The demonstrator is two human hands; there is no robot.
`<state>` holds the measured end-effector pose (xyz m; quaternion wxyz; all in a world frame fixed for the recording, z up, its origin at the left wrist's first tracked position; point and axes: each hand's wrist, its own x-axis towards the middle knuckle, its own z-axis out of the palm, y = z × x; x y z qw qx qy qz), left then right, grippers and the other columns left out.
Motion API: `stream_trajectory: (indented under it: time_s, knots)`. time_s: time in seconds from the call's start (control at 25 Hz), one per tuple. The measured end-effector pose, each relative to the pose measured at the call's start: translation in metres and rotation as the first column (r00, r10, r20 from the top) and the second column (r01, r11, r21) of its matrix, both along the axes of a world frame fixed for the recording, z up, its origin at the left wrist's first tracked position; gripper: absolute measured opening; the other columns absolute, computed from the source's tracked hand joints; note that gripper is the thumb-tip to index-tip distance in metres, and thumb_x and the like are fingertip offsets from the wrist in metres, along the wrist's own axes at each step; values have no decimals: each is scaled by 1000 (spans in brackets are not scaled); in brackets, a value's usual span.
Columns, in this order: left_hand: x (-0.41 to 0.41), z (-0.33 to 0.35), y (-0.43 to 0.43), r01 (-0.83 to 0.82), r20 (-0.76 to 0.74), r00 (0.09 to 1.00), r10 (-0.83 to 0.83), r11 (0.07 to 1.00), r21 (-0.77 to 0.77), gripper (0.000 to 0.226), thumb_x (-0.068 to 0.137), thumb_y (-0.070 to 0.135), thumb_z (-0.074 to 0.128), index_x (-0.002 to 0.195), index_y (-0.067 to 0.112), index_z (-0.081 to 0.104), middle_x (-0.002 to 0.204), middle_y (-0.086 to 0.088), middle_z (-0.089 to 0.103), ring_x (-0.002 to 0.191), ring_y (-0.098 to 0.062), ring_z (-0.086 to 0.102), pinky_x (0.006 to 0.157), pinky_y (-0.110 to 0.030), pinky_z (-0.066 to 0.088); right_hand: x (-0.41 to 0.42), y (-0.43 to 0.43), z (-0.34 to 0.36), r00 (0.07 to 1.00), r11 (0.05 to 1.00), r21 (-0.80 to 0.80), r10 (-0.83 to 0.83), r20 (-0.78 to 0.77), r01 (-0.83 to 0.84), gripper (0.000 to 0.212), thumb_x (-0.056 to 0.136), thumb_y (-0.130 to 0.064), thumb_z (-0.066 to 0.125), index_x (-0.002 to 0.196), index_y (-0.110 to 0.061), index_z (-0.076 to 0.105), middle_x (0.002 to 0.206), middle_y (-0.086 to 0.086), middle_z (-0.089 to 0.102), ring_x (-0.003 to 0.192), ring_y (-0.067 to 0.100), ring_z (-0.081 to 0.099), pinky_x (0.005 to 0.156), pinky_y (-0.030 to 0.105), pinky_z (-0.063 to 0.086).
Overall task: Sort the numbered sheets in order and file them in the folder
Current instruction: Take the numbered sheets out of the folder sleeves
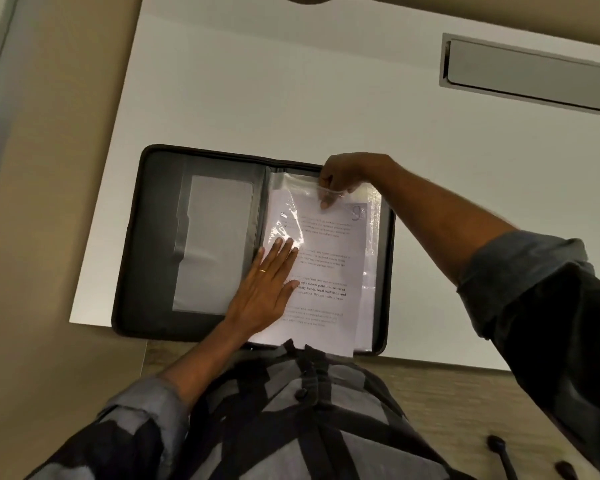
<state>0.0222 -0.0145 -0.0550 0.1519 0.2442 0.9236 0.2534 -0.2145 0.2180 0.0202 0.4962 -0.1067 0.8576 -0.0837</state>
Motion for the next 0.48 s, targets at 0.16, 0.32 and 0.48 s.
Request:
stream_trajectory:
  time_s: [0.16,0.32,0.48]
  knots:
    - [4,-7,-4,95,-76,992,-101,993,-71,68,110,39,37,163,11,5,172,-4,-4,158,-22,-6,128,-41,-6,4,-2,-9,1000,1000,7,2,-1,-2,46,75,-35,89,115,-17,76,110,5,73,99,23,68,80,32,55]
    - [4,-11,9,81,-93,992,-91,991,-111,74,108,49,37,163,10,8,172,-7,-2,158,-25,-4,128,-49,1,-4,3,-5,991,1000,14,3,-131,-1,40,80,-35,85,114,-15,75,104,1,70,100,25,63,89,35,51]
    - [-7,-15,19,70,-110,990,-84,989,-128,79,105,58,37,163,13,9,171,-8,-2,158,-26,-5,127,-54,5,-15,13,-5,982,999,-25,-42,-182,38,29,84,-33,82,108,-20,73,100,-2,65,98,20,57,86,31,42]
